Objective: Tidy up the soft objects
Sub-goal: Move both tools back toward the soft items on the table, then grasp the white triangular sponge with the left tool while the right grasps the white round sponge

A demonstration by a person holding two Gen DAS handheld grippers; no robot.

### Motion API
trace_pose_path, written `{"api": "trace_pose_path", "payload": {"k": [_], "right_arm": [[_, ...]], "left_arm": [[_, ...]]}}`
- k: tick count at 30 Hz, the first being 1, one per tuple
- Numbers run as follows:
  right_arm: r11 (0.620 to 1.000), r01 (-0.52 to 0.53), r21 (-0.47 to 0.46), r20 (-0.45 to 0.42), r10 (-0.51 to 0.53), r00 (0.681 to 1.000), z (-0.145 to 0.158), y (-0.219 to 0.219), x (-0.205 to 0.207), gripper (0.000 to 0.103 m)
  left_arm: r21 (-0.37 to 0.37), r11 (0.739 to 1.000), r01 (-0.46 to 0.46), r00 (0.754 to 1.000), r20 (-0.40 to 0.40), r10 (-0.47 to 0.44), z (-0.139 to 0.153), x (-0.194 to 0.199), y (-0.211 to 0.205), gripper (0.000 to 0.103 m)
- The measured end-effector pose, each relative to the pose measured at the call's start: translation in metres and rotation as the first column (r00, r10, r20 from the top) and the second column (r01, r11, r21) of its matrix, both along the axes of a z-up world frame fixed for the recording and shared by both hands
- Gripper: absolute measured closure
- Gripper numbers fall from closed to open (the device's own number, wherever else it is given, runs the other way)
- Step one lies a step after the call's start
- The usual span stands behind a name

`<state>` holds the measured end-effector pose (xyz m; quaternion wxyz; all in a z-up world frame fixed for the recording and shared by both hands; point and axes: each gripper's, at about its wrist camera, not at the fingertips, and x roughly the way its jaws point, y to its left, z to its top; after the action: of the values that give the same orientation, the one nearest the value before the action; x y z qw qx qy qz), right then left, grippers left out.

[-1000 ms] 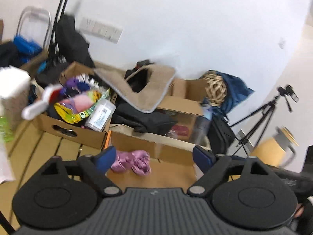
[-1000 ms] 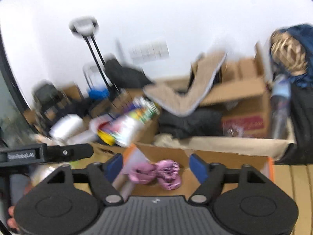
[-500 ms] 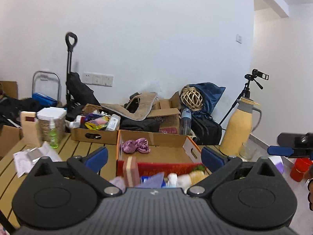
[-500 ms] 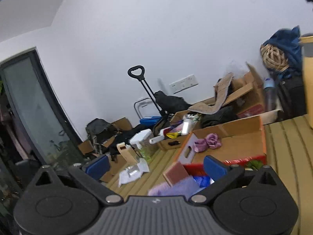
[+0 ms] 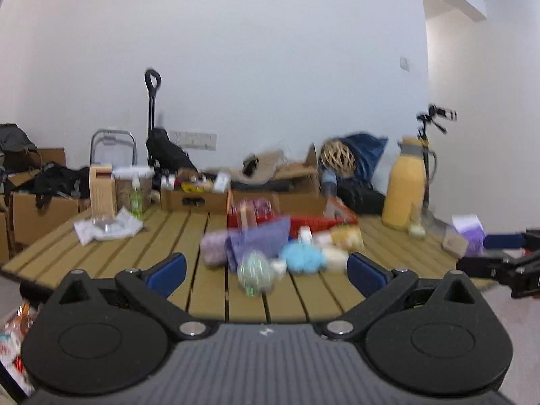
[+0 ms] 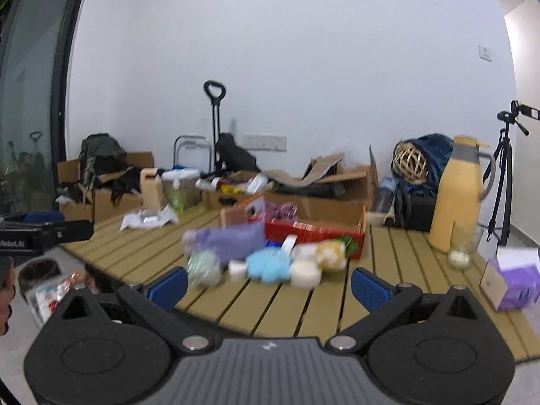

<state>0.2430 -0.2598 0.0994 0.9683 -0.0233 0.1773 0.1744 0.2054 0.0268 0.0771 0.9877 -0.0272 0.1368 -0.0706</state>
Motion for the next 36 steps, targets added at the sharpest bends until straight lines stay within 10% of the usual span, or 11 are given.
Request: {"api": "trace_pose_path", "payload": {"k": [15, 36], "right_arm": [[1.0, 0.019, 0.002, -0.055, -0.019, 0.998, -0.043, 0.006, -0.026, 0.0], [0.994, 0.109, -0.009, -0.13, -0.109, 0.986, -0.083, 0.001, 0.148, 0.0]], "left_arm": [[0.036, 0.999, 0.014, 0.998, -0.064, -0.011, -0.021, 0.014, -0.01, 0.0], [0.018, 0.998, 0.062, 0.98, -0.188, -0.057, -0.055, 0.207, -0.04, 0.0]]}}
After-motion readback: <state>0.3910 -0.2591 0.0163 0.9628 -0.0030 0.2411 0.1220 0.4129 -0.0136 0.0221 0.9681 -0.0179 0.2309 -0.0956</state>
